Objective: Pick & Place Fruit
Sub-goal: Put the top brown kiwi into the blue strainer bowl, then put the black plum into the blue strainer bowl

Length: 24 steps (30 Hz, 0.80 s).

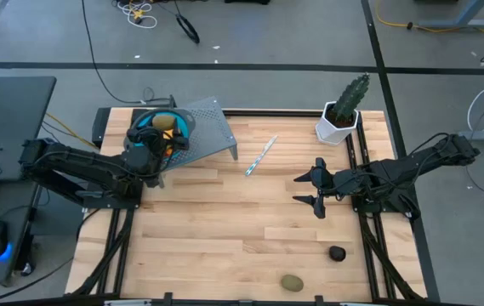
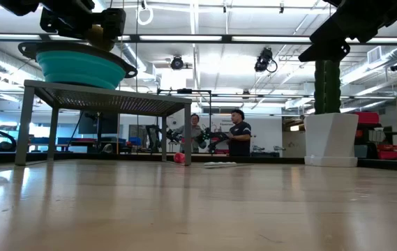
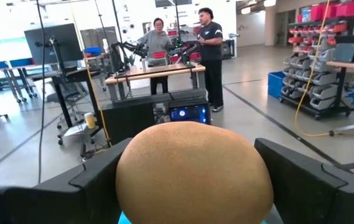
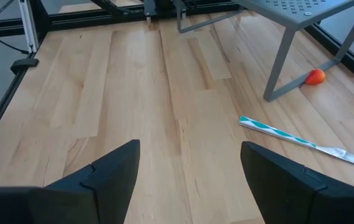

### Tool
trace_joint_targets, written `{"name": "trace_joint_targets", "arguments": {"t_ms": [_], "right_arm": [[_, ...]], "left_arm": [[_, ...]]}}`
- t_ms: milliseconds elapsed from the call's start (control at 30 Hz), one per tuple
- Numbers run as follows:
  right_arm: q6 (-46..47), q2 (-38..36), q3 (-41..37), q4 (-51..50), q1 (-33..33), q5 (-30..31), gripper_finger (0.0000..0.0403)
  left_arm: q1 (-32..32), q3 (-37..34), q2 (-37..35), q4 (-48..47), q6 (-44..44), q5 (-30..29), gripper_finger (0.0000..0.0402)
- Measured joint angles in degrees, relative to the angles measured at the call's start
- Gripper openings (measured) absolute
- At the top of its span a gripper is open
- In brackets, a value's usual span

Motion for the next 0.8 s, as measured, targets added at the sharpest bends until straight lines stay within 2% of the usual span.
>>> {"name": "trace_joint_targets", "arguments": {"t_ms": [400,800], "right_arm": [[0.0,0.0,0.0,0.0,0.02,0.0,0.0287],[0.0,0.0,0.0,0.0,0.01,0.0,0.0287]], "left_arm": [[0.0,0.0,0.07,-0.11,0.56,0.0,0.033],[0.0,0.0,0.07,-1.06,-0.29,0.0,0.0397]]}}
